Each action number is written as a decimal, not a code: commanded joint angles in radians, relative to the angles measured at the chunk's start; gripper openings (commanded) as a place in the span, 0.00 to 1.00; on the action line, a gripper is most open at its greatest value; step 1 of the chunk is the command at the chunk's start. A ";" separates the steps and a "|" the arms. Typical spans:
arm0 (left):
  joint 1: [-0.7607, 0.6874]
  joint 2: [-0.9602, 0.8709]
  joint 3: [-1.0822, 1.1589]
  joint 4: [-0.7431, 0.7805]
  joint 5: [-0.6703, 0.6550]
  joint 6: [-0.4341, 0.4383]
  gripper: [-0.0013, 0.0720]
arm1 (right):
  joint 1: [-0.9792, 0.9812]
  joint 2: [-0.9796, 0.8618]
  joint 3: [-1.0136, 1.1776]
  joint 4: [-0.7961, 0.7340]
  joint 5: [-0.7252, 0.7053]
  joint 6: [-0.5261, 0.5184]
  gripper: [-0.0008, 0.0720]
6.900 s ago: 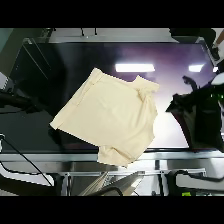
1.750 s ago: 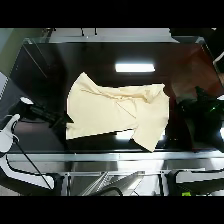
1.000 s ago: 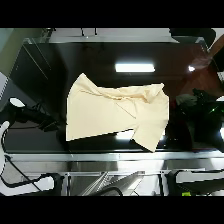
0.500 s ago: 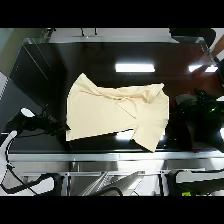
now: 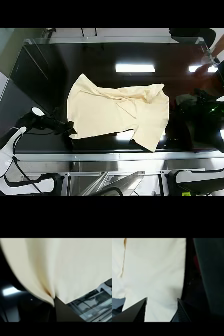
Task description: Fold the shirts.
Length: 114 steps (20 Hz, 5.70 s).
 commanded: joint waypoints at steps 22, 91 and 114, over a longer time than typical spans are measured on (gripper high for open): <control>0.118 -0.016 0.216 0.079 -0.066 0.066 0.04 | 0.212 0.004 -0.256 0.246 -0.126 -0.067 0.04; 0.090 -0.441 1.072 0.161 -0.460 -0.121 0.82 | 0.313 -0.035 0.359 -0.219 -0.204 0.175 0.30; 0.220 0.081 -0.105 -0.008 -0.045 0.006 0.04 | 0.016 0.718 -0.695 -0.154 -0.124 0.290 0.67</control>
